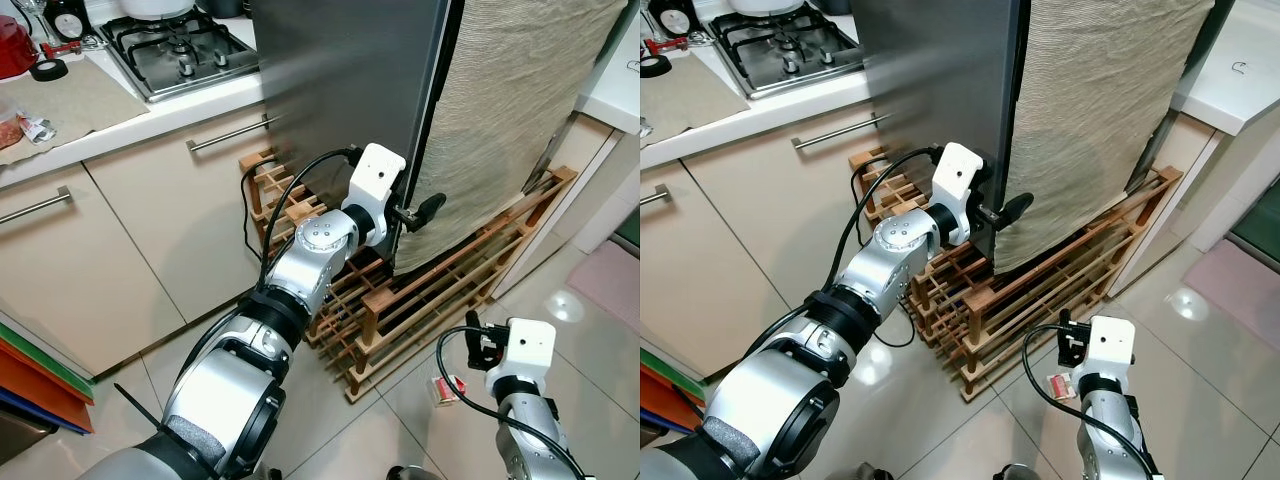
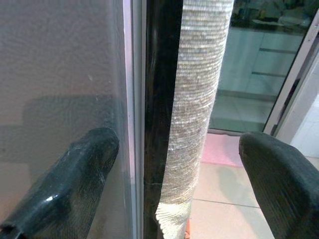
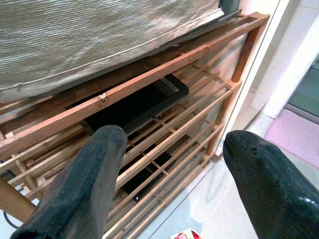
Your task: Restocking fridge
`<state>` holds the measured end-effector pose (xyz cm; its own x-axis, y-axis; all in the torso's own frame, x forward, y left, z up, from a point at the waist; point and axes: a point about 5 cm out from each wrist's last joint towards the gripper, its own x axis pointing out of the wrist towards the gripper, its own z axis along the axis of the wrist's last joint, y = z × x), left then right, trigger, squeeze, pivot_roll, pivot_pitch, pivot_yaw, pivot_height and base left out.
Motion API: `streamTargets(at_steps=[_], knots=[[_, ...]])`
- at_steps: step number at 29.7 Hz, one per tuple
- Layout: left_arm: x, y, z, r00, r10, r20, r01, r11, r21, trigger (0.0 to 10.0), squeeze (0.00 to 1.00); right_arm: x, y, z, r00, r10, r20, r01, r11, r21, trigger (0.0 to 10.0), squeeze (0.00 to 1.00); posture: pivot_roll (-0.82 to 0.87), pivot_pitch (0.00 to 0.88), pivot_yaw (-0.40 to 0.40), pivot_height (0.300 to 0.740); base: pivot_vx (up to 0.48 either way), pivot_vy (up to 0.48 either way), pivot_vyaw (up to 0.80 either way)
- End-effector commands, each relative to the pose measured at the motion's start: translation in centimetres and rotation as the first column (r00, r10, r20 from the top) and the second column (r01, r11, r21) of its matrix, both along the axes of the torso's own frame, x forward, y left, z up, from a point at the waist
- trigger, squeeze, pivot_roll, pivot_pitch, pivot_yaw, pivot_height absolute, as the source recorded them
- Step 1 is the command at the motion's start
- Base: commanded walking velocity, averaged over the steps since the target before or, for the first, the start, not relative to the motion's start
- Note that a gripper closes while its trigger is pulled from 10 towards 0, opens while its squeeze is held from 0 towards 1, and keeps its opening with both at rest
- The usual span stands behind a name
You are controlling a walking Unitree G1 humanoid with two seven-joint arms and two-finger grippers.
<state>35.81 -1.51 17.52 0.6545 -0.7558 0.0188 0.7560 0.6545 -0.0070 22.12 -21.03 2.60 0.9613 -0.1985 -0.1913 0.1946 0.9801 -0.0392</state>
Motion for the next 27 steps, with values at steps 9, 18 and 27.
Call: streamTargets(at_steps=[9,18,27], knots=[[-2.7,-5.5,1.4,0.991,-0.128,0.022,0.13,0.988,-0.083,10.0,0.0,0.9,-0.4,0.0,1.0,0.008,-0.012,-0.008,1.0,-0.009,10.0,0.0,-0.04,0.034,0.033,0.74,0.0,0.0,0.0],[-2.6,-4.2,0.2,0.996,-0.09,0.001,0.09,0.993,-0.07,10.0,0.0,1.6,-0.7,0.0,1.0,0.018,-0.018,-0.018,1.0,-0.014,10.0,0.0,-0.01,0.015,0.011,0.74,0.0,0.0,0.0],[-2.4,-3.3,-0.7,0.998,-0.059,-0.011,0.058,0.997,-0.05,10.0,0.0,2.2,-0.7,0.0,0.999,0.03,-0.015,-0.031,0.999,-0.017,10.0,0.0,0.0,0.012,-0.002,0.74,0.0,0.0,0.0]])
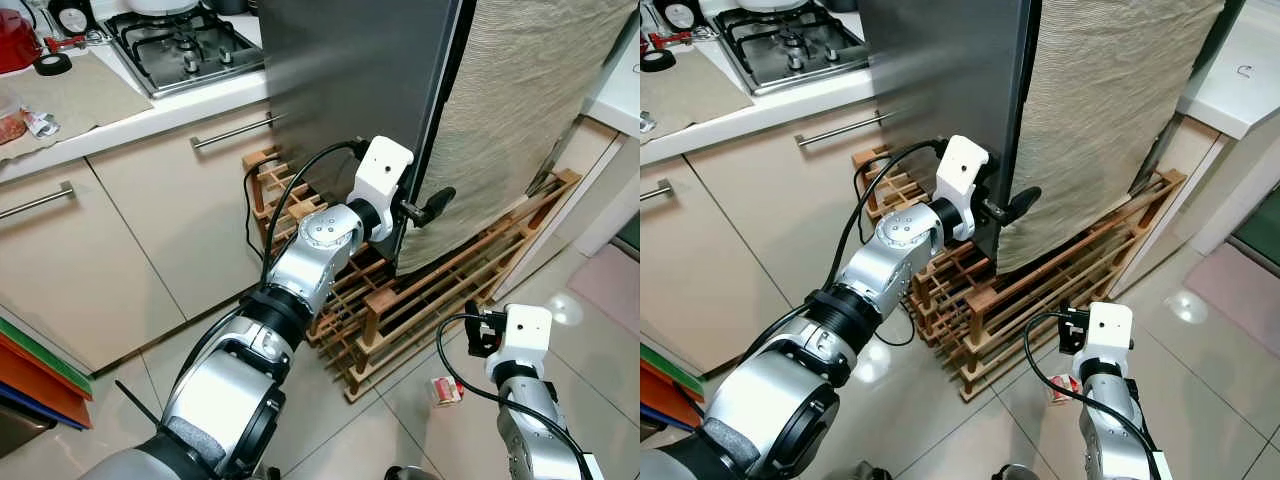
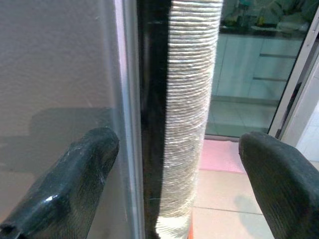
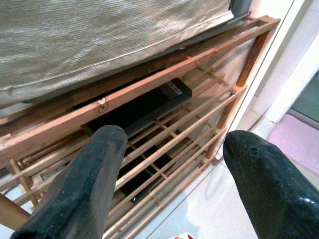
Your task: Restocking fridge
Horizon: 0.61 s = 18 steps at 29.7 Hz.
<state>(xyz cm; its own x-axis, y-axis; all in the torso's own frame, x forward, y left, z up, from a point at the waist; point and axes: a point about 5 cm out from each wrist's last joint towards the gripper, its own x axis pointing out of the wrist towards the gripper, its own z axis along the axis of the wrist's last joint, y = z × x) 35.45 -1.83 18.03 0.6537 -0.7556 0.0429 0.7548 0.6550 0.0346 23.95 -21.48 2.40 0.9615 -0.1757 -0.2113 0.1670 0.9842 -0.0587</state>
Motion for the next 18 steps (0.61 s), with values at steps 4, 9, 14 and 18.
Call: streamTargets(at_steps=[4,9,14,18], knots=[[-1.6,-1.1,-3.4,0.995,0.01,-0.099,-0.01,1.0,-0.001,10.0,0.0,0.6,-0.1,0.3,1.0,0.011,0.013,-0.011,1.0,0.0,10.0,0.0,-0.01,0.013,-0.003,0.74,0.0,0.0,0.0],[-1.5,0.3,-5.0,0.991,0.064,-0.115,-0.06,0.997,0.045,10.0,0.0,0.5,-0.2,0.3,1.0,0.013,0.014,-0.013,1.0,0.0,10.0,0.0,0.0,0.018,-0.008,0.74,0.0,0.0,0.0],[-1.1,1.7,-5.7,0.981,0.144,-0.129,-0.14,0.989,0.04,10.0,0.0,0.6,-0.2,0.2,1.0,0.016,0.013,-0.016,1.0,-0.002,10.0,0.0,0.0,0.022,-0.009,0.74,0.0,0.0,0.0],[-0.6,3.6,-6.2,0.954,0.275,-0.122,-0.273,0.961,0.031,10.0,0.0,0.7,-0.1,0.2,1.0,0.019,0.015,-0.019,1.0,0.001,10.0,0.0,0.0,0.025,-0.01,0.74,0.0,0.0,0.0]])
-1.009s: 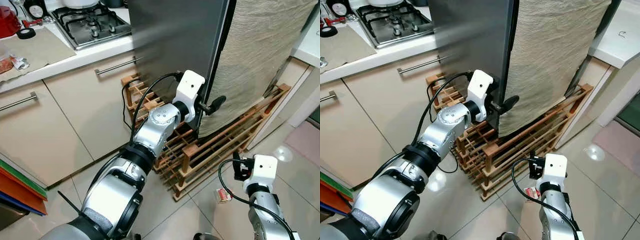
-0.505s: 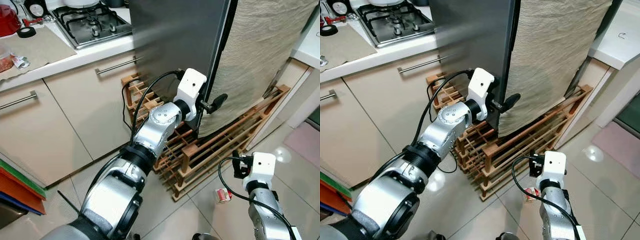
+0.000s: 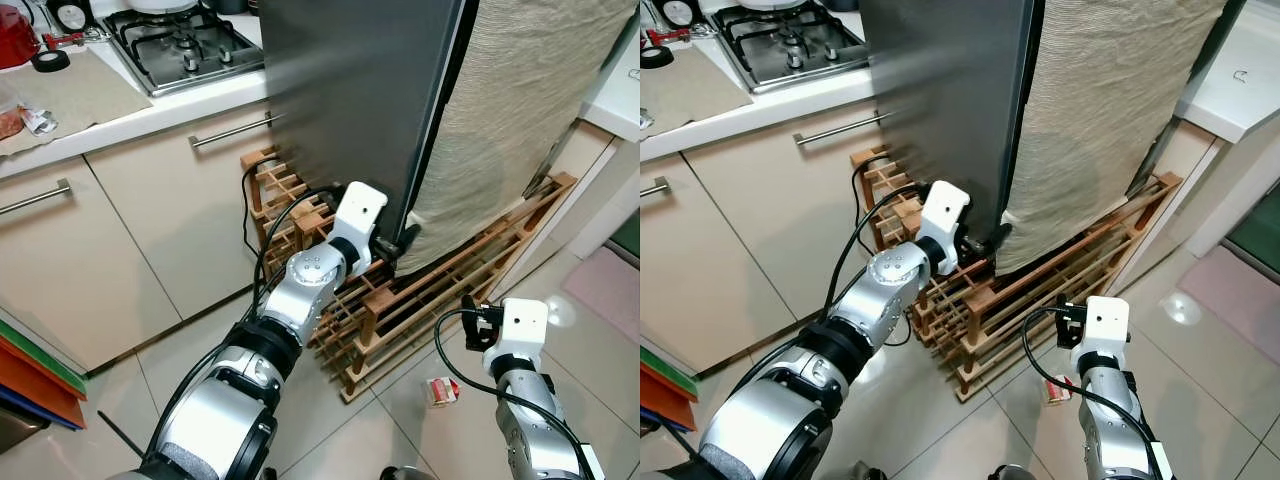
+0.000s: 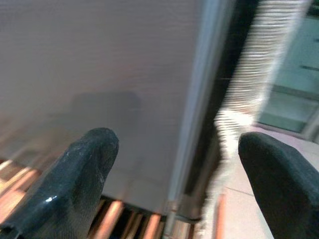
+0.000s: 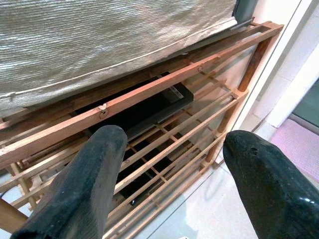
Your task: Restocking fridge
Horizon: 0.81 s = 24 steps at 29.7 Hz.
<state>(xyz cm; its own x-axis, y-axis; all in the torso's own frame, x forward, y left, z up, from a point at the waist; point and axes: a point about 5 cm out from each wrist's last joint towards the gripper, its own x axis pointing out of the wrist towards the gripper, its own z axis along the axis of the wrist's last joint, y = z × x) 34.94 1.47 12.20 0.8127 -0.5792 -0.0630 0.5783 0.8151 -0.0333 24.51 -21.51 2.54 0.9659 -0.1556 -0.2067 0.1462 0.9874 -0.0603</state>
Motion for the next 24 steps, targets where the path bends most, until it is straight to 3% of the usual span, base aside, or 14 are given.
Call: streamTargets(at_steps=[1,5,11,16,19,21,24], knots=[[-0.1,0.3,-0.4,0.999,0.04,-0.001,-0.04,0.999,-0.004,10.0,0.0,0.1,-0.1,0.1,1.0,-0.003,0.011,0.003,1.0,0.003,10.0,0.0,0.0,0.025,-0.01,0.74,0.0,0.0,0.0],[-0.2,1.9,-1.4,0.987,0.159,0.003,-0.159,0.987,-0.004,10.0,0.0,0.2,0.0,0.0,1.0,0.0,0.011,0.0,1.0,0.005,10.0,0.0,0.0,0.027,-0.009,0.74,0.0,0.0,0.0],[-1.1,4.0,-4.2,0.956,0.291,-0.031,-0.288,0.955,0.077,10.0,0.0,0.4,0.1,0.1,1.0,-0.005,0.016,0.005,1.0,0.007,10.0,0.0,0.01,0.029,-0.009,0.74,0.0,0.0,0.0],[-2.0,7.7,-7.5,0.88,0.464,-0.105,-0.438,0.876,0.204,10.0,0.0,0.5,0.3,0.0,1.0,-0.006,0.013,0.006,1.0,0.012,10.0,0.0,0.01,0.035,-0.007,0.74,0.0,0.0,0.0],[-3.0,9.1,-9.5,0.845,0.508,-0.167,-0.451,0.846,0.284,10.0,0.0,0.7,0.3,-0.4,1.0,-0.015,0.001,0.015,1.0,0.023,10.0,0.0,0.01,0.035,-0.004,0.74,0.0,0.0,0.0],[-3.7,9.4,-10.6,0.841,0.502,-0.204,-0.425,0.845,0.326,10.0,0.0,0.7,0.2,-1.0,0.999,-0.025,-0.023,0.026,0.999,0.033,10.0,0.0,0.01,0.033,0.0,0.74,0.0,0.0,0.0],[-5.4,9.8,-12.7,0.82,0.494,-0.289,-0.367,0.842,0.396,10.0,0.0,0.6,-0.5,-2.8,0.99,-0.061,-0.128,0.067,0.997,0.048,10.0,0.0,0.01,0.026,0.004,0.74,0.0,0.0,0.0]])
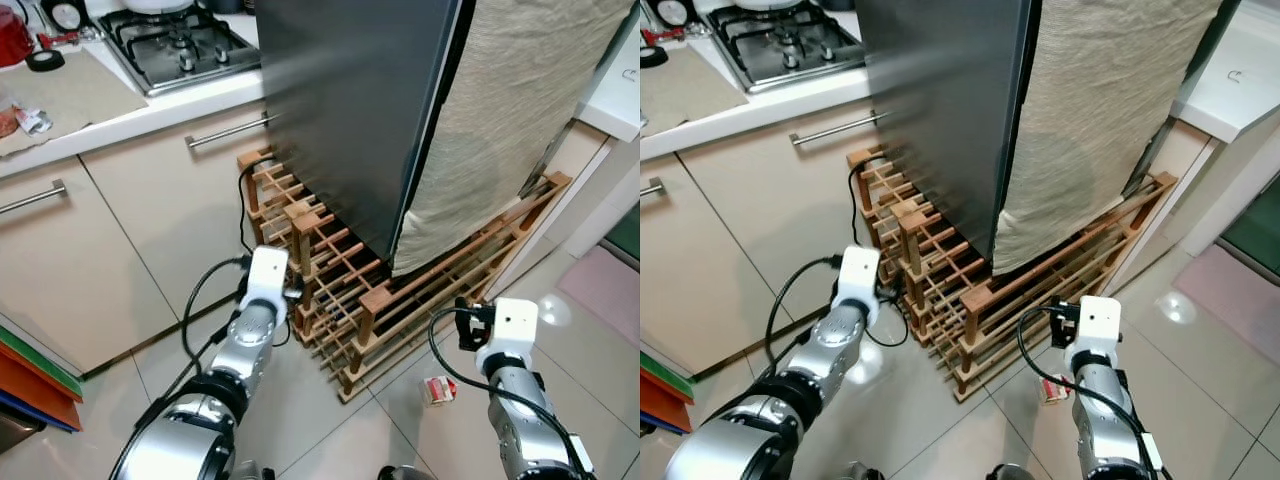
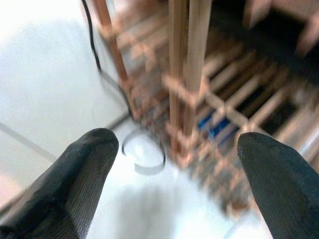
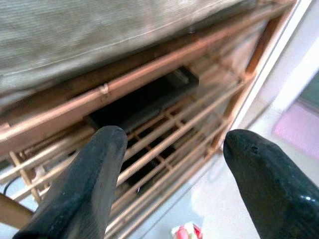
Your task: Restocking fridge
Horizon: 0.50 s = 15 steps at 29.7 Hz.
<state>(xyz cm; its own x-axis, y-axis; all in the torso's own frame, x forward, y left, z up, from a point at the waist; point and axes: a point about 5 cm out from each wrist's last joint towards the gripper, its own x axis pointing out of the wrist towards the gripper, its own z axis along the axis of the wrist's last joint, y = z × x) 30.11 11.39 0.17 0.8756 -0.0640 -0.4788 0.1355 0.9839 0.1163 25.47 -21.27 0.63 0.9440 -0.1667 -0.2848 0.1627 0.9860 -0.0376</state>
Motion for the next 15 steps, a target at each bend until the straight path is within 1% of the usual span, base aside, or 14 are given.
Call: streamTargets(at_steps=[1,2,3,4,5,7,8,9,10,11,12,13,14,15], knots=[[-0.5,-0.2,-0.7,0.999,-0.019,-0.046,0.02,1.0,0.017,10.0,0.0,-0.4,-0.8,-0.9,0.998,-0.043,-0.052,0.044,0.999,0.015,10.0,0.0,0.01,0.026,0.004,0.74,0.0,0.0,0.0],[-1.9,0.2,-2.2,0.99,-0.048,-0.135,0.056,0.997,0.061,10.0,0.0,-0.7,-1.0,-2.4,0.986,-0.059,-0.158,0.068,0.996,0.055,10.0,0.0,0.02,0.022,0.008,0.74,0.0,0.0,0.0],[-2.4,0.3,-2.6,0.985,-0.056,-0.163,0.069,0.995,0.076,10.0,0.0,-0.8,-0.9,-2.8,0.98,-0.055,-0.19,0.069,0.995,0.068,10.0,0.0,0.02,0.021,0.009,0.74,0.0,0.0,0.0],[-2.4,0.3,-2.6,0.985,-0.056,-0.163,0.069,0.995,0.076,10.0,0.0,-0.8,-0.9,-2.8,0.98,-0.055,-0.19,0.069,0.995,0.068,10.0,0.0,0.02,0.021,0.009,0.74,0.0,0.0,0.0],[-3.0,0.6,-3.2,0.978,-0.069,-0.199,0.089,0.992,0.095,10.0,0.0,-1.0,-0.9,-3.2,0.972,-0.053,-0.231,0.076,0.993,0.092,10.0,0.0,0.03,0.021,0.009,0.74,0.0,0.0,0.0],[-4.3,1.3,-4.5,0.958,-0.054,-0.283,0.09,0.989,0.116,10.0,0.0,-1.5,-0.8,-4.2,0.949,-0.046,-0.312,0.088,0.988,0.124,10.0,0.0,0.03,0.017,0.012,0.74,0.0,0.0,0.0],[-4.3,1.3,-4.5,0.958,-0.054,-0.283,0.09,0.989,0.116,10.0,0.0,-1.5,-0.8,-4.2,0.949,-0.046,-0.312,0.088,0.988,0.124,10.0,0.0,0.03,0.017,0.012,0.74,0.0,0.0,0.0],[-5.2,1.7,-5.2,0.94,-0.07,-0.335,0.123,0.983,0.14,10.0,0.0,-2.0,-0.7,-4.9,0.93,-0.039,-0.366,0.097,0.985,0.142,10.0,0.0,0.03,0.017,0.012,0.74,0.0,0.0,0.0],[-5.2,1.7,-5.2,0.94,-0.07,-0.335,0.123,0.983,0.14,10.0,0.0,-2.0,-0.7,-4.9,0.93,-0.039,-0.366,0.097,0.985,0.142,10.0,0.0,0.03,0.017,0.012,0.74,0.0,0.0,0.0],[-6.1,2.0,-5.8,0.915,-0.082,-0.394,0.149,0.979,0.142,10.0,0.0,-2.4,-0.5,-5.5,0.909,-0.027,-0.416,0.11,0.978,0.175,10.0,0.0,0.03,0.014,0.019,0.74,0.0,0.0,0.0],[-7.7,2.1,-6.9,0.859,-0.115,-0.499,0.196,0.974,0.113,10.0,0.0,-3.1,-0.1,-6.3,0.875,-0.005,-0.484,0.132,0.964,0.23,10.0,0.0,0.02,0.012,0.02,0.74,0.0,0.0,0.0],[-7.7,2.1,-6.9,0.859,-0.115,-0.499,0.196,0.974,0.113,10.0,0.0,-3.1,-0.1,-6.3,0.875,-0.005,-0.484,0.132,0.964,0.23,10.0,0.0,0.02,0.012,0.02,0.74,0.0,0.0,0.0],[-9.3,2.0,-7.8,0.793,-0.138,-0.594,0.191,0.981,0.027,10.0,0.0,-4.4,0.2,-7.3,0.817,0.006,-0.577,0.176,0.95,0.259,10.0,0.0,0.02,0.013,0.022,0.74,0.0,0.0,0.0],[-9.8,1.9,-8.0,0.773,-0.144,-0.618,0.18,0.984,-0.005,10.0,0.0,-4.9,0.2,-7.6,0.792,0.01,-0.611,0.19,0.946,0.261,10.0,0.0,0.02,0.013,0.022,0.74,0.0,0.0,0.0]])
